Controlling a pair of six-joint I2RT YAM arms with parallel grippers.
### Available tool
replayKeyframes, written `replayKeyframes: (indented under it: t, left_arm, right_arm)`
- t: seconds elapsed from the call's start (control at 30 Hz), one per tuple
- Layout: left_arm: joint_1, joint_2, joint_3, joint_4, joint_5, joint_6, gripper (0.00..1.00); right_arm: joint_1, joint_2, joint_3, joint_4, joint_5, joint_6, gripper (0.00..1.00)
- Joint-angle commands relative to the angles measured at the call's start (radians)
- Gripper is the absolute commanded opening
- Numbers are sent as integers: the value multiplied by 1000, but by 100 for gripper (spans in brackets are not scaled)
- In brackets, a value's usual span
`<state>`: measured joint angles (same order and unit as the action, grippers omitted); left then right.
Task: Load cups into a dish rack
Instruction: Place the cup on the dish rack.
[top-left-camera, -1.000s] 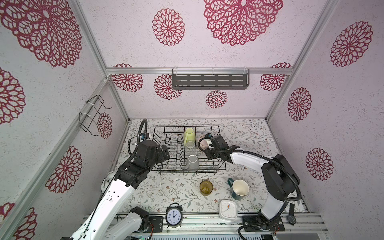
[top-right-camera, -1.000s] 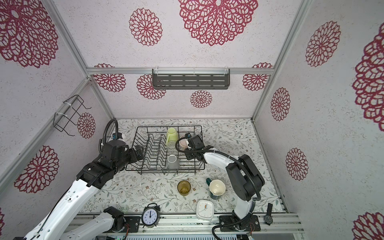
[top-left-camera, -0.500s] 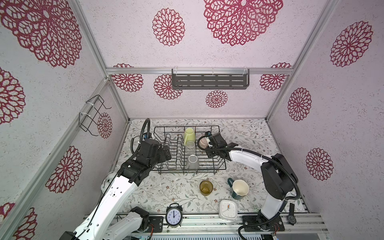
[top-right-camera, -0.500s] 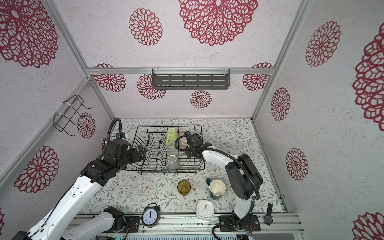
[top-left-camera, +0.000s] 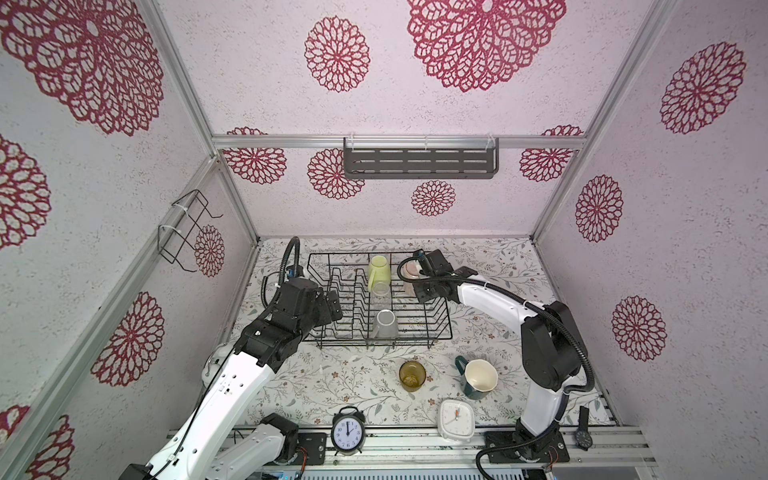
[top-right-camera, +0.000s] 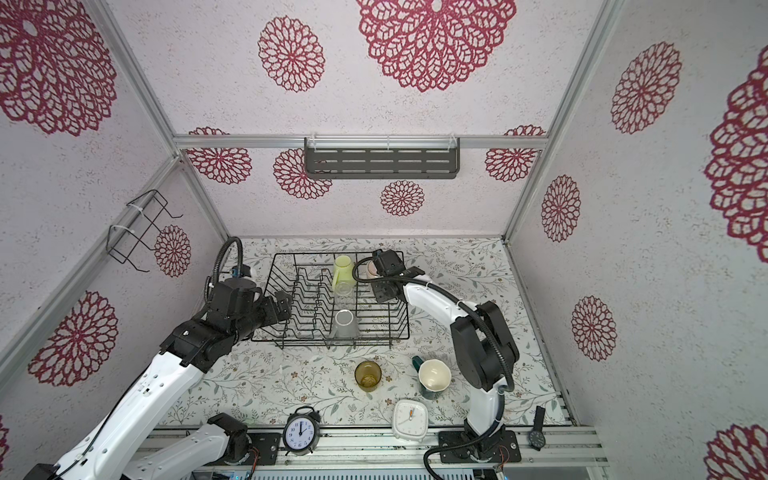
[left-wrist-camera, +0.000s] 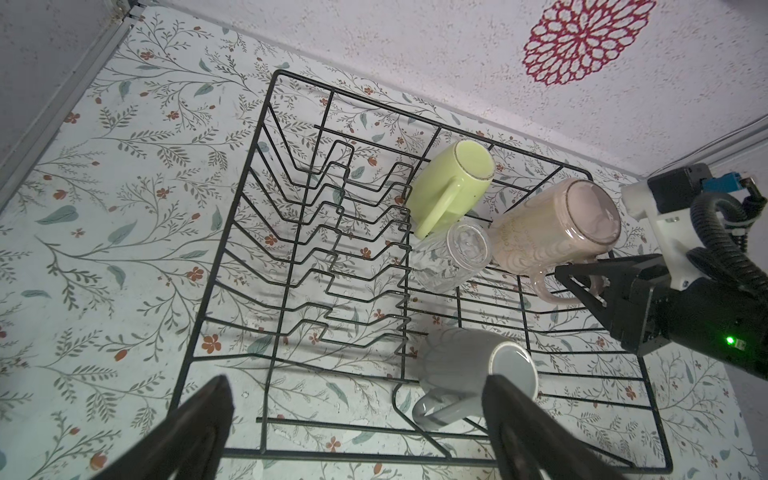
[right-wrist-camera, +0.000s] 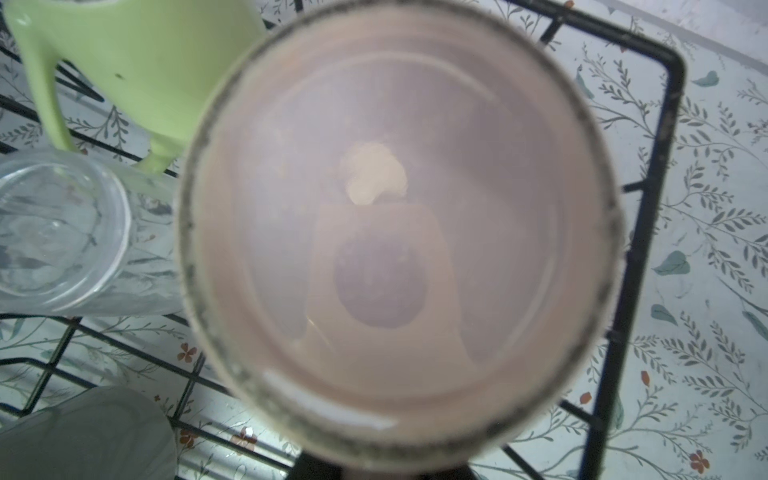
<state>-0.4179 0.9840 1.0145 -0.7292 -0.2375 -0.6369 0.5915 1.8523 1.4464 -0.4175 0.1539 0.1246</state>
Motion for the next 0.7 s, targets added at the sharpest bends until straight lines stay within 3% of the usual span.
replayKeyframes:
  t: [0.0, 0.67]
  left_arm:
    - [8, 2, -6, 21, 7, 3, 97]
    - [10, 18, -23, 28, 15, -8, 97]
  right_arm:
    - [-14, 2, 75, 89, 13, 22, 0]
    - [-33, 156, 325, -146, -60, 65, 0]
